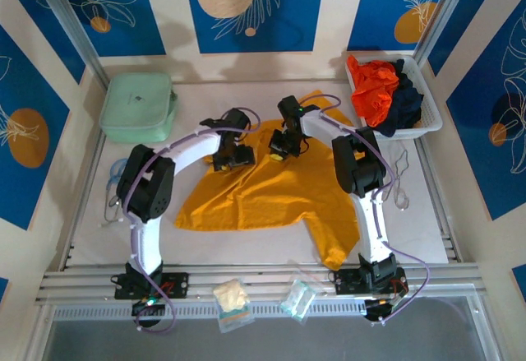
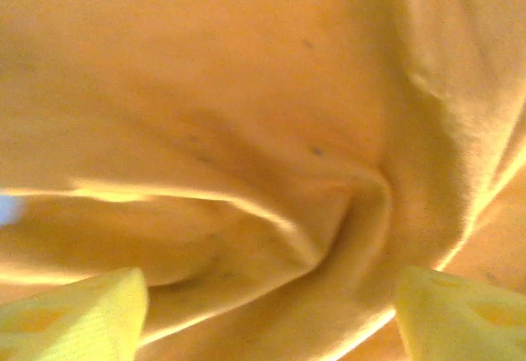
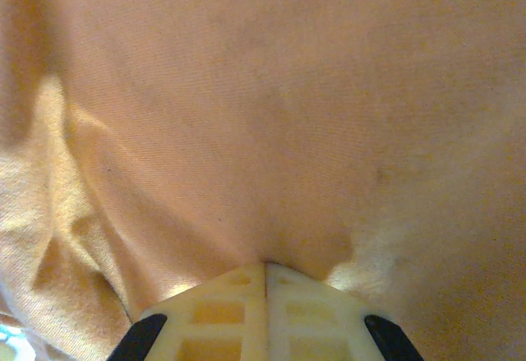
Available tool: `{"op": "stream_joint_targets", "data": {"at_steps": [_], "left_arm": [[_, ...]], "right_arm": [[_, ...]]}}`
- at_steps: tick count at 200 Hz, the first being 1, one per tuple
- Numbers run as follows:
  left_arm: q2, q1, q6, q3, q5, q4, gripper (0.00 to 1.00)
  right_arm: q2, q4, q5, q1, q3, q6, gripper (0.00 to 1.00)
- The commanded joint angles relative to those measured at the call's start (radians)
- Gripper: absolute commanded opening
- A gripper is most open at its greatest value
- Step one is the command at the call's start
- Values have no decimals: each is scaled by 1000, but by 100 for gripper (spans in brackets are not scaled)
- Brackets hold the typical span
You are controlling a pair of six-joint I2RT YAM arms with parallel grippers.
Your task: Fold and stack the t-shirts
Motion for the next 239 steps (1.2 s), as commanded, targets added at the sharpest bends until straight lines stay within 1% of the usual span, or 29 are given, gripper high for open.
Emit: {"op": "stream_joint_targets", "data": {"at_steps": [1,7,15,35,42,48,55,73,90,110,150,167,186,202,211,219,239], "left_arm": [[-58,78,40,47,-116,-186,72],[-53,101,46,47,-111,-184,69],[-43,131,57,47,-106,-172,61],[11,185,83,68,-86,-147,26],[37,197,91,85,-79,-141,17],[60,204,100,101,-73,-134,12],[88,211,108,122,-67,-127,9],[156,222,117,181,-61,-116,8],[218,230,119,240,-89,-132,8],[294,247,115,319,-136,-194,8],[443,299,126,481,-172,-305,8],[517,327,141,608,-176,-367,8],[614,356,159,814,-189,-464,8],[714,388,168,1020,-189,-549,10],[751,408,167,1097,-182,-574,10],[763,427,164,1117,-167,-563,11],[760,468,160,1088,-108,-481,13]], "right_arm": [[-30,-36,5,-1,-27,-10,0],[-30,-36,3,-1,-27,-11,0],[-30,-35,3,1,-28,-10,0],[-28,-35,-1,4,-26,-12,0],[-28,-35,-1,4,-27,-12,0],[-27,-36,1,5,-27,-12,0],[-28,-38,2,5,-28,-12,0],[-27,-37,3,5,-29,-13,0],[-27,-39,3,5,-29,-15,0],[-27,-39,1,5,-34,-16,0],[-29,-35,-2,2,-40,-17,0],[-29,-35,-4,-1,-37,-16,0],[-32,-35,-5,-1,-37,-18,0],[-34,-31,-10,-2,-41,-15,0],[-35,-25,-16,0,-46,-11,0],[-37,-17,-23,3,-51,-8,0],[-38,-7,-28,20,-65,-3,0]]}}
